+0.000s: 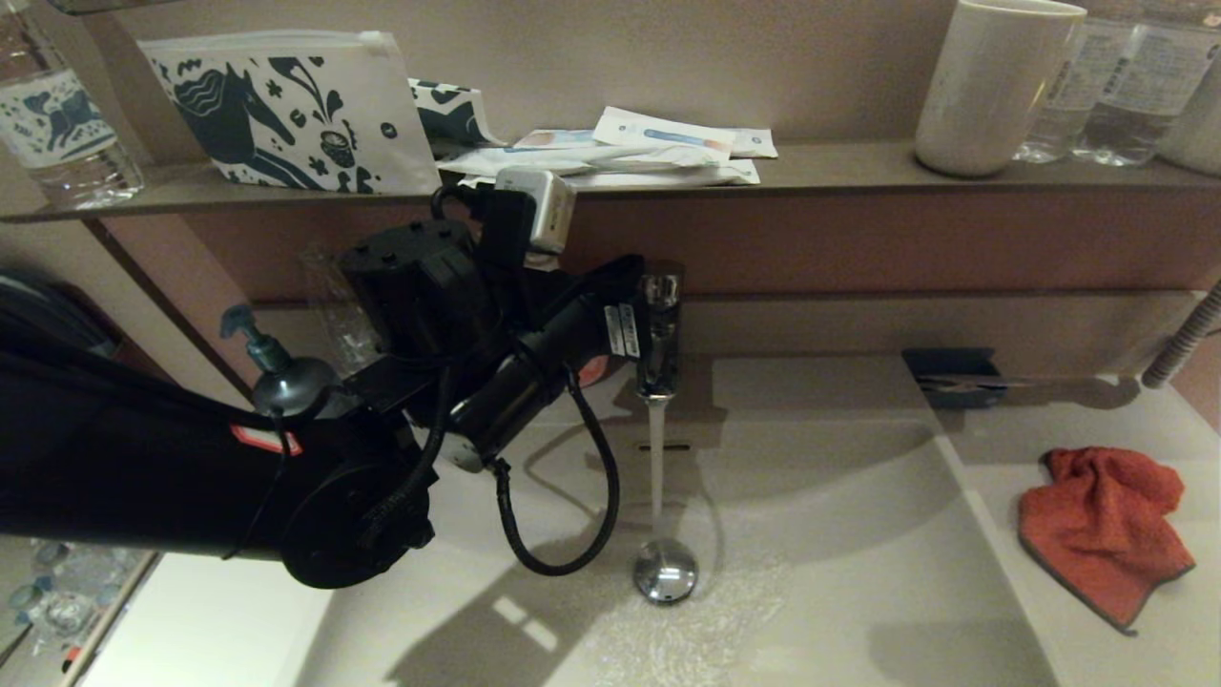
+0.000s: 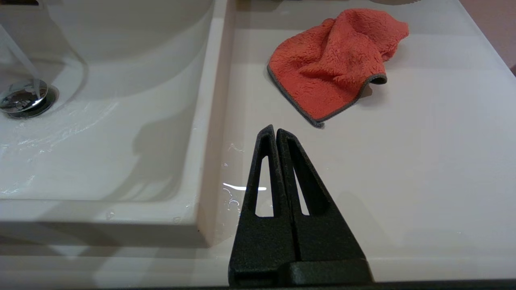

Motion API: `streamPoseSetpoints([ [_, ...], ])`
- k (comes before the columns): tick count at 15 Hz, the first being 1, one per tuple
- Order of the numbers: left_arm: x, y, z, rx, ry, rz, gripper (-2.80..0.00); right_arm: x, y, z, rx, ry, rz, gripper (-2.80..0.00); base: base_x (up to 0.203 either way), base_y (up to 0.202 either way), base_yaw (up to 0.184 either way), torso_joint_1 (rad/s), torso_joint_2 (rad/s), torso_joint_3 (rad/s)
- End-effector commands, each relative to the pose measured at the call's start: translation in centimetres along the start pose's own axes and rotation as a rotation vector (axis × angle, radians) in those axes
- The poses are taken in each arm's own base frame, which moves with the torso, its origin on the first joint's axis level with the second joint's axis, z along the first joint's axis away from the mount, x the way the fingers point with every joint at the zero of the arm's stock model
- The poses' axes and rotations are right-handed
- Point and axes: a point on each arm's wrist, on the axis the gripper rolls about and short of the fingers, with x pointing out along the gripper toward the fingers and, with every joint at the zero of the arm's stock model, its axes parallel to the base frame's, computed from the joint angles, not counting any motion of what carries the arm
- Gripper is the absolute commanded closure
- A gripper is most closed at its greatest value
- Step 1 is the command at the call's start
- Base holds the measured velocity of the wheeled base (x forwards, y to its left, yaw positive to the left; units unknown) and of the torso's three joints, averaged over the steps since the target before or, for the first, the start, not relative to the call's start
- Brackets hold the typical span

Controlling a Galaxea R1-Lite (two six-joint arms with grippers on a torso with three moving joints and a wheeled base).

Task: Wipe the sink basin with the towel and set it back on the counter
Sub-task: Turn off the faucet

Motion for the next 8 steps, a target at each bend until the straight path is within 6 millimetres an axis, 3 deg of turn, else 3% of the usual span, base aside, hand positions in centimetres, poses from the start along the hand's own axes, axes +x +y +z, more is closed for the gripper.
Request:
streamPoseSetpoints([
  [1, 0.1, -0.1, -0.8, 0.007, 0.034, -0.004, 0.0, 0.0, 0.0, 0.0, 0.0, 0.001, 0.001, 0.0, 0.0, 0.0, 0.0, 0.0, 0.0, 0.0],
  [6, -1.0, -0.7, -2.7, 0.018, 0.112, -0.029, 0.0, 0.0, 0.0, 0.0, 0.0, 0.001, 0.001, 0.0, 0.0, 0.0, 0.0, 0.0, 0.0, 0.0],
  [8, -1.3, -0.8, -2.6, 0.017, 0.107, -0.033, 0.0, 0.0, 0.0, 0.0, 0.0, 0.001, 0.001, 0.0, 0.0, 0.0, 0.0, 0.0, 0.0, 0.0],
])
